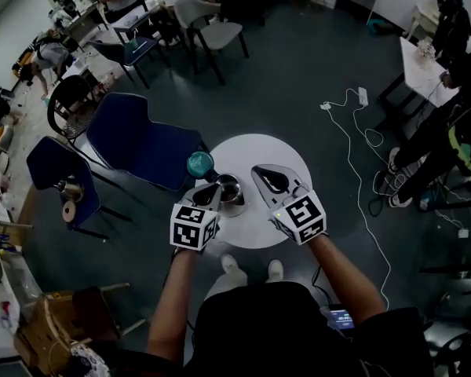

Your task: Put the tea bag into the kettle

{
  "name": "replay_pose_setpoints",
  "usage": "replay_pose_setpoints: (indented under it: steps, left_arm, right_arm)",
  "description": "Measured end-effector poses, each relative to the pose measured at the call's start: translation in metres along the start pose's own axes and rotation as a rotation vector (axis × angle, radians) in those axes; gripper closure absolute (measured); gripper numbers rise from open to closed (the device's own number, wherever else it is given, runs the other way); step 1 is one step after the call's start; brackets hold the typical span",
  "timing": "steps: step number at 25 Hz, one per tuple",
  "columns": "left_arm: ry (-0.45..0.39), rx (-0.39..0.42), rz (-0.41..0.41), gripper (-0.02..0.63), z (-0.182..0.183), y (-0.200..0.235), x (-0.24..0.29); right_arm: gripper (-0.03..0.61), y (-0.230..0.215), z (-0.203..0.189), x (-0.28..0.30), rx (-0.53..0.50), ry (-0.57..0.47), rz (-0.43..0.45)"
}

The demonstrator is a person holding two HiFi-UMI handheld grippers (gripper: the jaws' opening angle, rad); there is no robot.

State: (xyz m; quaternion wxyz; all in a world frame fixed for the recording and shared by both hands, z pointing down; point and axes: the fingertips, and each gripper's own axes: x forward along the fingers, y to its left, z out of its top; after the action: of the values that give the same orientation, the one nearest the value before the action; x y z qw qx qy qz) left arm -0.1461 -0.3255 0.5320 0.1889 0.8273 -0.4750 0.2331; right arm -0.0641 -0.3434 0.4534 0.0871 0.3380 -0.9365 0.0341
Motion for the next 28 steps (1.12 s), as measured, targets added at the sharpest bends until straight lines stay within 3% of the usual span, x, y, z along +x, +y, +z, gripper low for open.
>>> replay_pose_setpoints:
  steps: [10, 23, 28]
  left_arm:
    - [-0.219, -0.019, 0.033, 0.595, 0.036, -0.023, -0.037]
    - [-0.396, -0.006, 0.143, 0.597, 0.055, -0.046, -0.082]
    - [-0.428, -0.026, 0.185, 0.597, 0.058, -0.06, -0.094]
  right_arm:
    - [0.56, 0.017, 0.006, -0.012, -0.03, -0.016, 0.069]
    - [0.56, 0.033, 0.021, -0.03, -0.068, -0.045, 0.139]
    - [0.56, 0.031, 0.025, -0.043, -0.074, -0.062, 0.163]
